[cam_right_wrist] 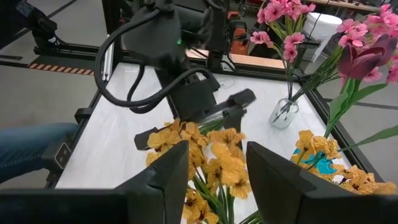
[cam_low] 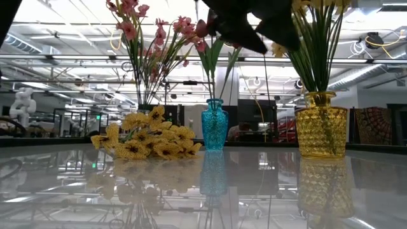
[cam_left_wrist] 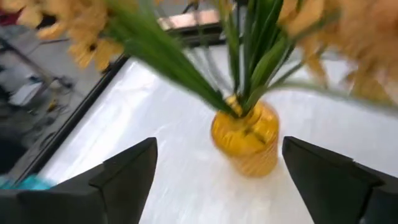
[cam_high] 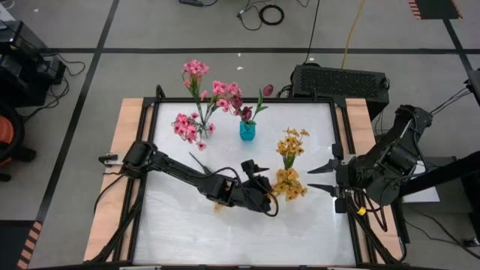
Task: Sort flowers into vase by color
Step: Put the yellow flowers into the yellow vase
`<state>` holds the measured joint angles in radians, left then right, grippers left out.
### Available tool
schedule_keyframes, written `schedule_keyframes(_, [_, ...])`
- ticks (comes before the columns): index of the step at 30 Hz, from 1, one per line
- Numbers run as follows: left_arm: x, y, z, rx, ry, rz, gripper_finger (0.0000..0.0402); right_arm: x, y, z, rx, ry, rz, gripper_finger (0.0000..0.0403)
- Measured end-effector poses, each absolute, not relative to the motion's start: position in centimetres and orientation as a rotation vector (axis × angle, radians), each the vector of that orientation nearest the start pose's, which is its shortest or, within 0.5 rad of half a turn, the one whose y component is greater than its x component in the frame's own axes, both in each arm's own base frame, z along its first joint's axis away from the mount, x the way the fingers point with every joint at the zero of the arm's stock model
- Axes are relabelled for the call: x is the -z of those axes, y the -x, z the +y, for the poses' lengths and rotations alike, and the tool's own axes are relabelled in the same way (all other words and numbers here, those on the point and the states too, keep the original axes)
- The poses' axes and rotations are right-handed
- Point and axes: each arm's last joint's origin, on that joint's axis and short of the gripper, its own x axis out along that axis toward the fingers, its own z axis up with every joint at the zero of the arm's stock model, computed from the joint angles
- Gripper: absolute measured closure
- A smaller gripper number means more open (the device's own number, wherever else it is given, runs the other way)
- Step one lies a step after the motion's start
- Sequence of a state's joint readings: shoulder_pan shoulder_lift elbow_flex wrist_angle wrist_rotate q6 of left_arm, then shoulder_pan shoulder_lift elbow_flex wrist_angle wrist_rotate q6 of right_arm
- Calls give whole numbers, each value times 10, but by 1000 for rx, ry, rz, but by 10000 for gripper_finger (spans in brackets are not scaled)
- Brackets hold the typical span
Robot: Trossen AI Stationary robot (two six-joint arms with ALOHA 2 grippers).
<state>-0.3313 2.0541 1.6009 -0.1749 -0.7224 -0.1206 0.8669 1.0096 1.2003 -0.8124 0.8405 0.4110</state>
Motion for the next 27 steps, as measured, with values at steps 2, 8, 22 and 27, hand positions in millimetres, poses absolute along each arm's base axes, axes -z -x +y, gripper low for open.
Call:
schedule_keyframes(2, [-230,-435,-137,-457,-223,552,46,-382,-133,123,58,63,402,251])
schedule_keyframes(8, [-239,-409,-148,-499,-227,637,43,-382,-133,123,59,59,401,251])
schedule_keyframes(22, [-288,-341,-160,-223,-192,913,43,-381,-133,123,60,61,403,251])
schedule_keyframes(27, [-261,-320,-154,-246,-248,1175,43,-380,-134,124,54,73,409,251])
